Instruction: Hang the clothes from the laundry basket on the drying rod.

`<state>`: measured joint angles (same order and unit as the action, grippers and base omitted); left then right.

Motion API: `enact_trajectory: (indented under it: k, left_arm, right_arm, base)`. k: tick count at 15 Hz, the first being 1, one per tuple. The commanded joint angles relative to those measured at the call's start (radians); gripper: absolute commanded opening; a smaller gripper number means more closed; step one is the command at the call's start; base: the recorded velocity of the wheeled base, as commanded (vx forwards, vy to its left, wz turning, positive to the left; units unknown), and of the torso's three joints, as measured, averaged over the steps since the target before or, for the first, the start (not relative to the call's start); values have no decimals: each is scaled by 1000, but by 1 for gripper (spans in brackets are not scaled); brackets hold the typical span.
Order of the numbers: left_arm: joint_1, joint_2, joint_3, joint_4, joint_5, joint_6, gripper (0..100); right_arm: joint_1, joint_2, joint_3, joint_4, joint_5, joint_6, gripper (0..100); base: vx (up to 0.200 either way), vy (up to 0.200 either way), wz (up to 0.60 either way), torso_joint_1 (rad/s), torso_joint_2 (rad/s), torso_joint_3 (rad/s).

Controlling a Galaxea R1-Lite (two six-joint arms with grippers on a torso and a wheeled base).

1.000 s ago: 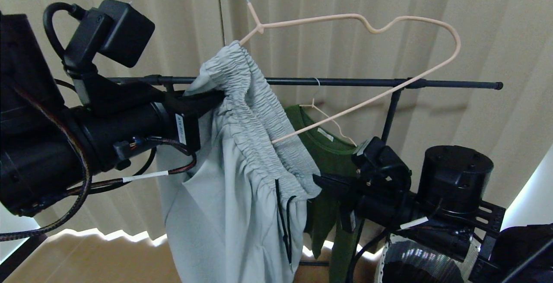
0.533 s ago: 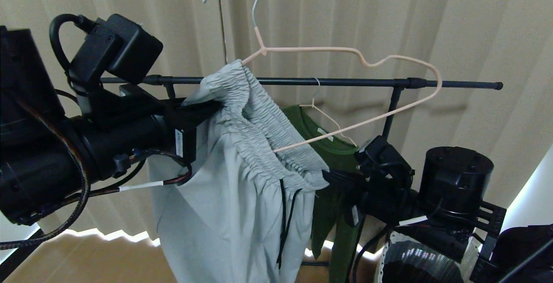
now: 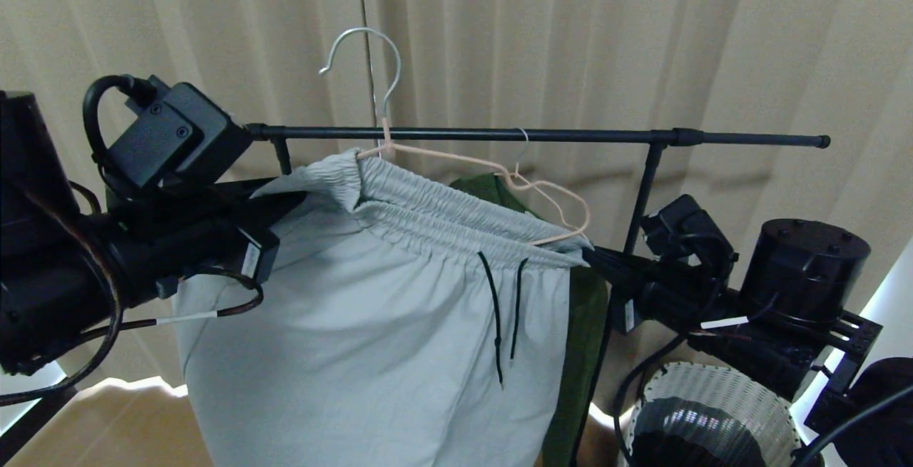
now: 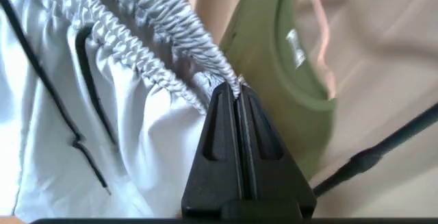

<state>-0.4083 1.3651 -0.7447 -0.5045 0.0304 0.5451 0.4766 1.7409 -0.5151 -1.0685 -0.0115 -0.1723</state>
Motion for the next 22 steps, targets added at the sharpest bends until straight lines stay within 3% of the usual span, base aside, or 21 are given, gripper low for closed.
enact_trajectory:
  k: [1,6,9,11,13,17,18,22]
  left_arm:
    - [31,-3,27,0,2,18,0]
    - [108,0,99,0,6,162,0]
    - [100,22,82,-2,25,138,0]
    - [42,29,73,-2,86,32,0]
    - [3,34,71,-2,115,-28,0]
    - [2,45,74,-2,115,-31,0]
    - [0,45,74,-2,115,-31,0]
    - [-15,61,96,-105,114,-34,0]
  right_arm:
    - [-10,-7,0,-1,-2,-3,0]
    - [8,-43,23,2,8,-1,0]
    - [114,-98,44,21,18,-1,0]
    - [198,-167,58,104,22,-9,0]
    - [234,-219,32,191,28,-9,0]
    - [234,-242,15,203,33,-9,0]
    - [234,-244,15,208,33,-10,100]
    - [240,-234,-6,205,39,-16,100]
  base:
    - [0,0,0,0,0,0]
    - [0,0,0,0,0,0]
    - [0,0,0,0,0,0]
    - [0,0,0,0,0,0]
    - [0,0,0,0,0,0]
    - [0,0,0,0,0,0]
    - [0,0,0,0,0,0]
    - [0,0,0,0,0,0]
